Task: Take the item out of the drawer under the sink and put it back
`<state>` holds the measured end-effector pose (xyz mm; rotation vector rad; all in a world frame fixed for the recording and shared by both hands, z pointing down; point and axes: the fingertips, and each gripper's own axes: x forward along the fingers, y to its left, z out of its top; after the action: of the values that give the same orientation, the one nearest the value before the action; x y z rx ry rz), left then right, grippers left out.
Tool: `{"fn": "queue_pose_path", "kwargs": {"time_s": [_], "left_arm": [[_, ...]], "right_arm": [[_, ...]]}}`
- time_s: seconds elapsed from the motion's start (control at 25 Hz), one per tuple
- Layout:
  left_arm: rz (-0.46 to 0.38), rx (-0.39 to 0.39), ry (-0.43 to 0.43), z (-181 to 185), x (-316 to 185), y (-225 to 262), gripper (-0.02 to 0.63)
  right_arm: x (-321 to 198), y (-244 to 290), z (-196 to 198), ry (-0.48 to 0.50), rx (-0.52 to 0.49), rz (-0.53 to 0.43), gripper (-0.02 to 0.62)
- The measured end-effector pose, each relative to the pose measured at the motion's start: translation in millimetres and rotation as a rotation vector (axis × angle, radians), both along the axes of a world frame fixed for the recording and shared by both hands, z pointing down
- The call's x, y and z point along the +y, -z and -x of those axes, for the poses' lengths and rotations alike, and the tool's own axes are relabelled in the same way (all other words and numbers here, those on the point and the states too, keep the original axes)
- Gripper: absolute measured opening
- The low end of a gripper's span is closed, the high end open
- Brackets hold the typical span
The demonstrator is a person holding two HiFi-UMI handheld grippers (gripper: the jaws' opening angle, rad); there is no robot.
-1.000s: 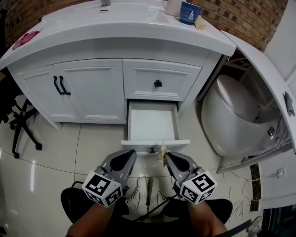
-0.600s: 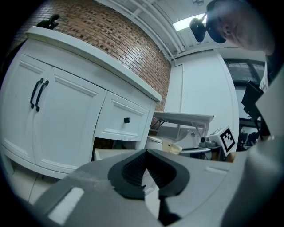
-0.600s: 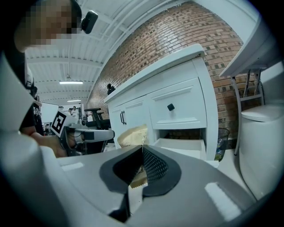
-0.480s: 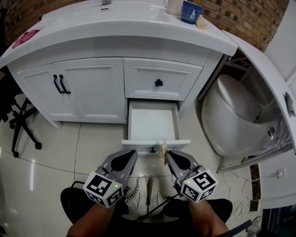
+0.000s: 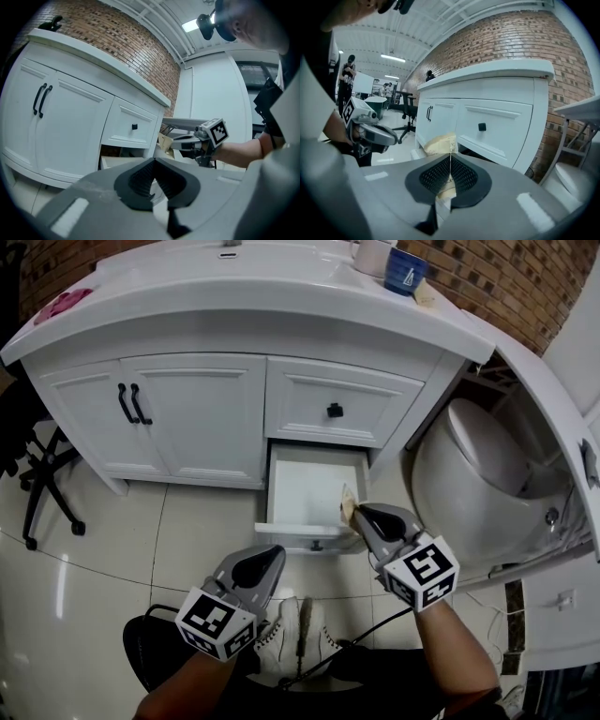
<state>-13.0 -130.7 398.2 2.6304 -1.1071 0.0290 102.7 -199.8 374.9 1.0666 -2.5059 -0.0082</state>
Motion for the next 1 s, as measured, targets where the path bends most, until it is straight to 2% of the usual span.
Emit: {"fn": "queue_pose_path", "kwargs": {"time_s": [0.2, 0.4, 0.52, 0.64, 0.8, 1.0], "left_arm": [[-0.007, -0.003, 0.008, 6, 1, 1, 0.006], [-0.007, -0.003, 0.000, 6, 1, 1, 0.006], [-0.010, -0.002, -0.003, 6, 1, 2, 0.006], [-0.008, 0.001, -0.001, 7, 1, 1, 0.006], [-0.003, -0.002, -0.003, 8, 2, -1, 0.006], [0.006, -0.011, 0.000, 12, 2, -6, 0.006]], "right_arm": [[-34, -9, 0, 0.021, 0.151, 0.005, 0.009], [-66, -30, 12, 0.090, 0.401, -0.041, 0.009], [-84, -54, 19, 0.143, 0.523, -0.027, 0.009], [-98, -77, 29, 0.186, 0.576, 0.029, 0.010], [-116, -106, 35, 0.202, 0.597, 0.116, 0.011], [-129, -133, 38, 0.233, 0.677, 0.148, 0.011]]}}
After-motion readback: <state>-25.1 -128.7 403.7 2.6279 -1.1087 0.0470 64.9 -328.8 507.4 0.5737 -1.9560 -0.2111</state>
